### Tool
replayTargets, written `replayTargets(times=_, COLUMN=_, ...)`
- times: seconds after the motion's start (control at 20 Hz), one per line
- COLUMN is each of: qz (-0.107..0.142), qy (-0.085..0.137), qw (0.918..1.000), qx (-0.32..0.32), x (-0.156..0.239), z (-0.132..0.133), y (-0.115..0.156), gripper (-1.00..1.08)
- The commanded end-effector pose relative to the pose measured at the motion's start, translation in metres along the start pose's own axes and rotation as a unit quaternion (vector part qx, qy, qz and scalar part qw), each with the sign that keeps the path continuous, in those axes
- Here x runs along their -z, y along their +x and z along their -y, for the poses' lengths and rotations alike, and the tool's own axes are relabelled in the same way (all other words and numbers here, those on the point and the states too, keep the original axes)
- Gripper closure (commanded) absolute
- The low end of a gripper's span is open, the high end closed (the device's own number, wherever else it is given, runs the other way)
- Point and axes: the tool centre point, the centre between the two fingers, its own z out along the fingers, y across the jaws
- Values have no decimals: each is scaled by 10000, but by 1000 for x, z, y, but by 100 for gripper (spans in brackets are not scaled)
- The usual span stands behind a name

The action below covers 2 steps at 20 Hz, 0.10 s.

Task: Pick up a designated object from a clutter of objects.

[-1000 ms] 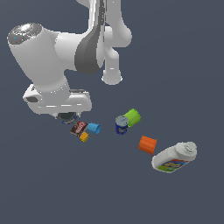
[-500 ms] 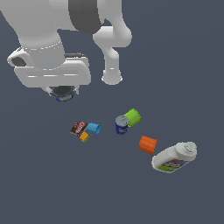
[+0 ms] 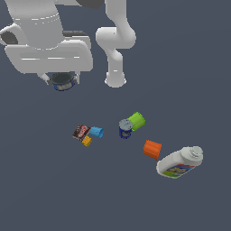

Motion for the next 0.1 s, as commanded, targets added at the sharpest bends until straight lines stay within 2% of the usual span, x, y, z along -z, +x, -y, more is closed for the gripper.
replayTargets(times=0.0, qz=2, qy=0, qw=10000, qx=0, x=4, z=0, y=-1, gripper=108)
replayTargets(times=0.05, qz=2, qy=0, qw=10000, qx=0, x=4, z=0, y=-1, gripper=108)
